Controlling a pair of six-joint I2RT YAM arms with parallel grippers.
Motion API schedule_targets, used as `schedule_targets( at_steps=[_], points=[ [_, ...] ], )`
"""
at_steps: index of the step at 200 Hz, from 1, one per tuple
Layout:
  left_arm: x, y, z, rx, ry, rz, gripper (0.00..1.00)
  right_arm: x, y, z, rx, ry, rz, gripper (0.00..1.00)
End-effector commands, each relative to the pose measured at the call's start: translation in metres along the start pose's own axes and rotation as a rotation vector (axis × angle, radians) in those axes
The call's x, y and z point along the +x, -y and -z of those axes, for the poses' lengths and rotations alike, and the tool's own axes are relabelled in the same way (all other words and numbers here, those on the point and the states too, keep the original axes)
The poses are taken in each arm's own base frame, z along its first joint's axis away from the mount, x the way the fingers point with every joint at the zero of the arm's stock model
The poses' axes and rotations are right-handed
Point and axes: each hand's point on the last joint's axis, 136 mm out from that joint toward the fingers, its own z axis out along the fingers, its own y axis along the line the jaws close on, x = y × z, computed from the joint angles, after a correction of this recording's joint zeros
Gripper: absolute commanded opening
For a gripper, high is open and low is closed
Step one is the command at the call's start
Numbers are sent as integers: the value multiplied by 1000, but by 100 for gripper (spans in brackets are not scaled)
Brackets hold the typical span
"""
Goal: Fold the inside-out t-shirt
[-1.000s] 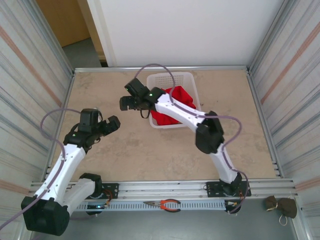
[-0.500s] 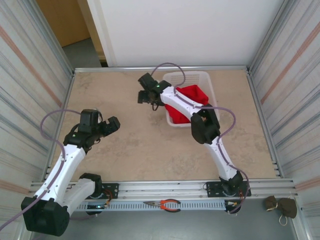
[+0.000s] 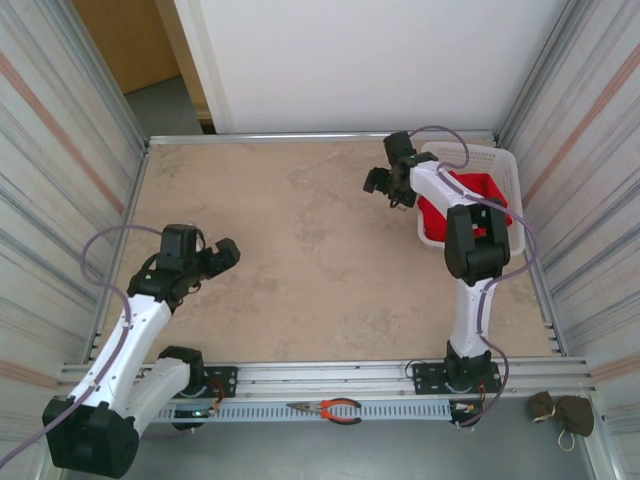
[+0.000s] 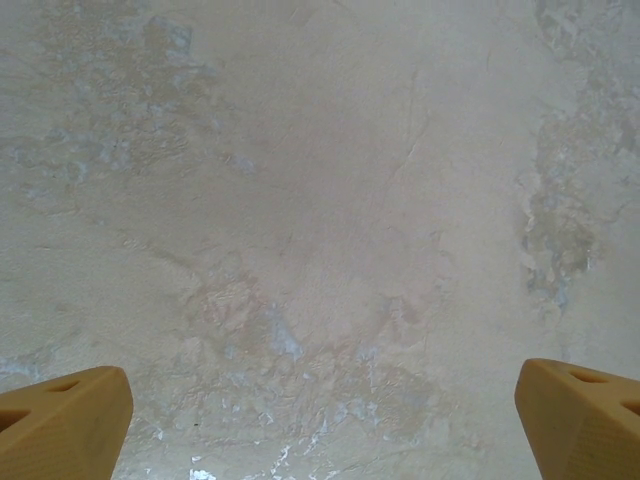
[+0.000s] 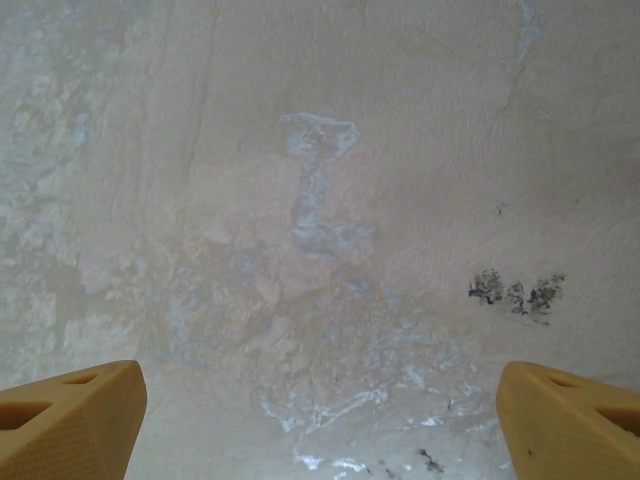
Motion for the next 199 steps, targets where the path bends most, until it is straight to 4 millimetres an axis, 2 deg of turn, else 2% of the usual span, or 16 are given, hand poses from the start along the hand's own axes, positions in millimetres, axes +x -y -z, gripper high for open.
schedule_targets(
  at_steps=[1,33,62,93,111,129,144,159,170,182,199],
  points=[
    [3,-2,1,9,-3,18,99,7,-38,41,-174,-5,100,89],
    [4,-2,-1,6,-8,16,99,27,-23,57,-169,-13,77,89],
    [6,-3,-1,7,-14,17,99,48,0,58,-136,-23,71,89],
    [9,-5,0,6,-13,19,99,58,38,59,-83,-38,29,89],
    [10,-5,1,10,-9,22,99,55,62,66,-54,-22,-12,89],
    [11,-6,1,11,-9,21,99,48,75,77,-64,-5,-43,89],
    [11,-5,1,13,-9,23,99,44,68,93,-127,1,-32,89],
    [11,-5,1,15,-12,20,99,37,55,121,-193,37,-11,89],
    [11,-5,1,15,-13,18,99,28,56,138,-200,82,-16,89],
    [12,-6,-1,14,-13,16,99,16,71,157,-169,137,-56,90],
    [13,-4,-2,23,-18,18,99,1,113,172,-69,200,-167,95]
  ],
)
